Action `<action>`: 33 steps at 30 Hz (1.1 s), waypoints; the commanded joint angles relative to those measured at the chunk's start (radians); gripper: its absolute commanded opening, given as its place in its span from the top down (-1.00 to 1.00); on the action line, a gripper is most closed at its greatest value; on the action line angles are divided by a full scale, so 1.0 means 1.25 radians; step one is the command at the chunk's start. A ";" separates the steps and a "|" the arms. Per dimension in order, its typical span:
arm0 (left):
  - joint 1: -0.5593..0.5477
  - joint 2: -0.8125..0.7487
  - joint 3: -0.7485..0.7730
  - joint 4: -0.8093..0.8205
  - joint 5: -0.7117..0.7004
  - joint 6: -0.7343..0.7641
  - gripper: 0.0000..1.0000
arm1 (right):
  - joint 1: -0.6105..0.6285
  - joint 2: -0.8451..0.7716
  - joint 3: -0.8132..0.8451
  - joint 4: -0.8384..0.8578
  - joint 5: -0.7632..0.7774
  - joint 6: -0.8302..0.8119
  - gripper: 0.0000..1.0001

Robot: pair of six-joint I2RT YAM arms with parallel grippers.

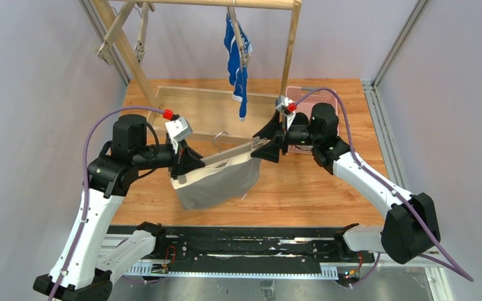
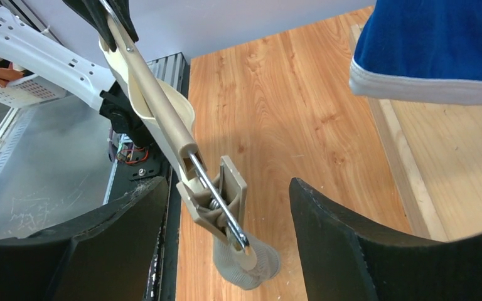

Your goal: Remove the underwear clipped to the hanger

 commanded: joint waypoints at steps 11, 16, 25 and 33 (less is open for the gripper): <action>-0.007 -0.005 0.012 0.033 0.016 -0.006 1.00 | 0.033 0.006 0.060 -0.034 -0.015 -0.031 0.37; -0.007 -0.005 0.008 0.033 0.009 -0.006 0.99 | 0.034 -0.004 0.063 -0.043 -0.015 -0.037 0.99; -0.007 -0.001 0.046 0.034 -0.002 -0.011 0.99 | 0.034 -0.065 0.081 -0.103 0.064 -0.069 -0.51; -0.007 -0.001 0.115 0.131 -0.018 -0.090 1.00 | 0.035 -0.269 -0.052 -0.066 0.391 0.003 -0.55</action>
